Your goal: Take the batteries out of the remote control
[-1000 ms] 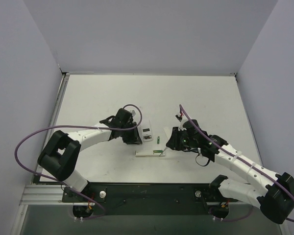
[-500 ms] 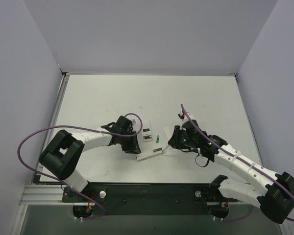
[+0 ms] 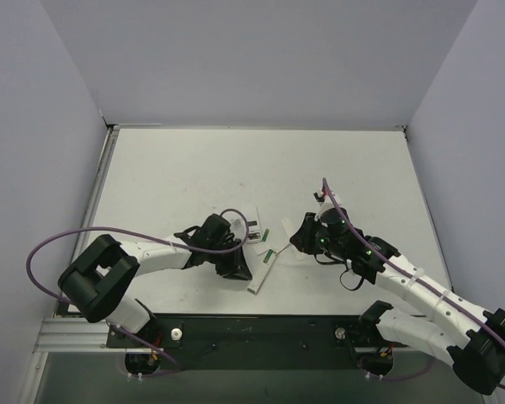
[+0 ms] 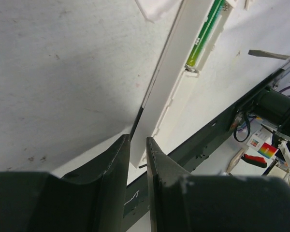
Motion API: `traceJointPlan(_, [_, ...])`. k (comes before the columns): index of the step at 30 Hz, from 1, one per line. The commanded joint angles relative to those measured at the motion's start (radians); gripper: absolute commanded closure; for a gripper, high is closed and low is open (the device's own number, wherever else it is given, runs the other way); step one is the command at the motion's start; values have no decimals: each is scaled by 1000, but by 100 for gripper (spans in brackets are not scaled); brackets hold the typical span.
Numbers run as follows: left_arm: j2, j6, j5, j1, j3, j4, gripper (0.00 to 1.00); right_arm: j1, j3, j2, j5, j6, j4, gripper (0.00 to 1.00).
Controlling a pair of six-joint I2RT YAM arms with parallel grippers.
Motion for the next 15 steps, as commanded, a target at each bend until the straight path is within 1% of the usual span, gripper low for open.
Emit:
traceJointPlan(1, [-46, -50, 33, -10, -3, 112, 70, 3, -22, -24, -3, 20, 72, 100])
traceJointPlan(3, [-49, -24, 1, -1, 20, 100, 69, 1, -47, -30, -23, 34, 138, 100])
traceJointPlan(4, [-50, -10, -18, 2, 35, 39, 70, 4, -58, -31, -24, 42, 158, 100])
traceJointPlan(5, [-47, 4, -33, 7, 73, 19, 69, 4, -65, -28, -24, 45, 177, 100])
traceJointPlan(7, [-29, 30, -65, 24, 110, -21, 70, 4, -81, -24, 0, 48, 177, 100])
traceJointPlan(12, [43, 77, -111, 29, 216, -55, 70, 3, -122, -31, 23, 43, 217, 100])
traceJointPlan(15, [86, 88, -90, 28, 238, -43, 70, 6, -144, -34, 29, 46, 236, 100])
